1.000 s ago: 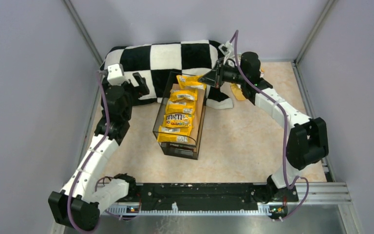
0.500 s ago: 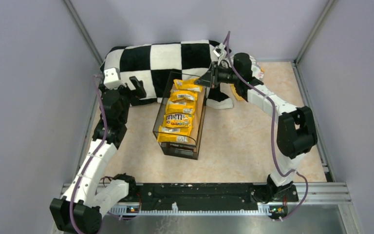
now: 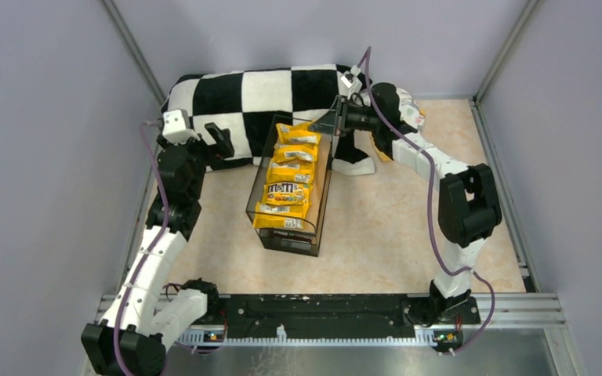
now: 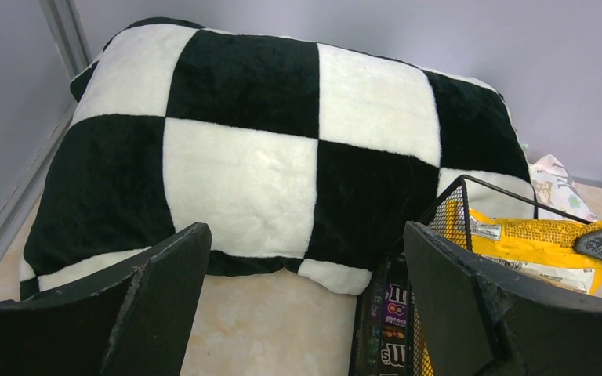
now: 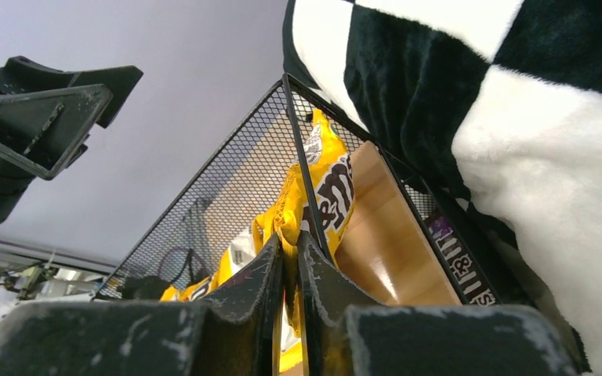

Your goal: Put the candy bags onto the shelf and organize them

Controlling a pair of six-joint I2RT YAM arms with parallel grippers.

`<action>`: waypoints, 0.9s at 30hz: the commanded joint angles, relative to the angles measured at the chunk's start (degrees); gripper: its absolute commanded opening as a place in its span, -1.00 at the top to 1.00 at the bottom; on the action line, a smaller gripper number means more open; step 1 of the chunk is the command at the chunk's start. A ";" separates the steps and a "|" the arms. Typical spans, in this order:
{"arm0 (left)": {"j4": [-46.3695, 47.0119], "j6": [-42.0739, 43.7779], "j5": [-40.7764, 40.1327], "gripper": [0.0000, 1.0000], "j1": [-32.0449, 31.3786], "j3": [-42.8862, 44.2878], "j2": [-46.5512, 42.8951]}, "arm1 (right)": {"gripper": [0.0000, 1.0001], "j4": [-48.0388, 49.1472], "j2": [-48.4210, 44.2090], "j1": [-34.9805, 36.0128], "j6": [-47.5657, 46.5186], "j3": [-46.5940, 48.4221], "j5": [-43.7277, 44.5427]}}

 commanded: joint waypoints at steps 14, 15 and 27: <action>2.55 -2.52 3.27 -0.97 1.98 -0.25 1.09 | 0.34 -7.60 -0.54 1.56 -1.43 3.10 11.93; 2.55 -2.57 3.38 -0.97 2.07 -0.28 1.10 | 0.29 -8.04 -0.97 1.56 -1.67 2.74 12.77; 2.55 -3.52 4.96 -0.98 2.84 -0.37 1.55 | -0.23 -9.29 -6.09 1.60 -2.91 -2.76 20.07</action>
